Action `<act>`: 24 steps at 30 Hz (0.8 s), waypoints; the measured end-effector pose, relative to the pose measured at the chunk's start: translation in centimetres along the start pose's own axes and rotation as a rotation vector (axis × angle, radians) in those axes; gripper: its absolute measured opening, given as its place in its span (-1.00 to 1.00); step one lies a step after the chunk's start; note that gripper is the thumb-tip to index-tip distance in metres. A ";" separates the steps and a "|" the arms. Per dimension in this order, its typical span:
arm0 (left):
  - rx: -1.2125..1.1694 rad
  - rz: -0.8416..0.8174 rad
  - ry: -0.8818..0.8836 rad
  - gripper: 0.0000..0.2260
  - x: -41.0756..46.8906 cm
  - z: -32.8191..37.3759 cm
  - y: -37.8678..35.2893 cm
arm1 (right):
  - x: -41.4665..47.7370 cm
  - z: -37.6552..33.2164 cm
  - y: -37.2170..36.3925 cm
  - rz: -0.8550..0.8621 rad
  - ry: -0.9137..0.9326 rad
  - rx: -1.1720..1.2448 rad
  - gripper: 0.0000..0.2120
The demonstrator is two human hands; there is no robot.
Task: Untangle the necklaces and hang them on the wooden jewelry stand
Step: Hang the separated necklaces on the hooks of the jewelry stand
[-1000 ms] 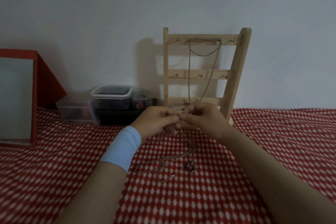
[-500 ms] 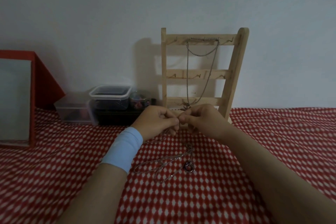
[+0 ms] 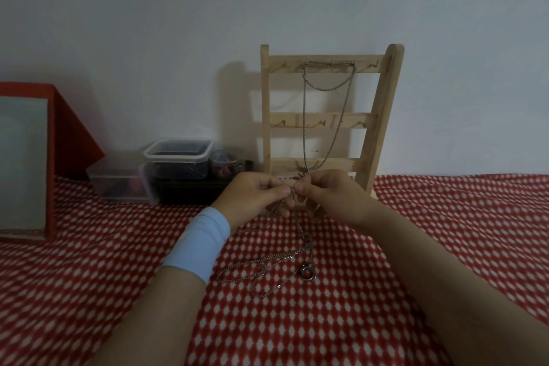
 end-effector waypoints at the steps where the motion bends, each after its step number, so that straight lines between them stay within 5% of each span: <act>1: 0.002 0.011 -0.004 -0.88 0.1 0.0 0.0 | 0.0 0.0 -0.1 -0.006 0.007 -0.015 -0.77; 11: 0.327 0.109 -0.181 -0.94 0.7 0.5 1.0 | -0.1 -0.6 -1.3 0.067 0.080 -0.340 -0.80; 24: 0.158 -0.034 -0.038 -0.80 0.8 -0.5 0.0 | -0.4 -1.5 -0.1 0.086 0.219 -0.056 -0.92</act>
Point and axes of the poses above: each hand's wrist, its own x-axis towards the middle knuckle, its own y-axis out of the back of the hand, z = x × y, the point moved 7 cm from there along x, towards the middle knuckle, and after that the axes turned 13 degrees about -y, right-handed, at the moved point
